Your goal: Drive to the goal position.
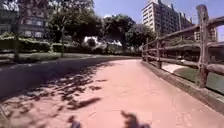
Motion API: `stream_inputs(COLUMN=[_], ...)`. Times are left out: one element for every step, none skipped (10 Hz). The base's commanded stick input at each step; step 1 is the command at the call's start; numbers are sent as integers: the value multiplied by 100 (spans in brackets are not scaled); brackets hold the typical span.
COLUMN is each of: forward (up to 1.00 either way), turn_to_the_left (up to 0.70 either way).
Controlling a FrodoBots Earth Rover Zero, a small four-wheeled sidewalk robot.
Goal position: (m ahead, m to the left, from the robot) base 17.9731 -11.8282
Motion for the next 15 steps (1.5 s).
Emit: stream_inputs(forward=[100,100,100,100,100,100,100,100,100,100,100,100,100,100,100], turn_to_the_left=[0,0,0,0,0,0,0,0,0,0,-1,-25,-40,-38,-5])
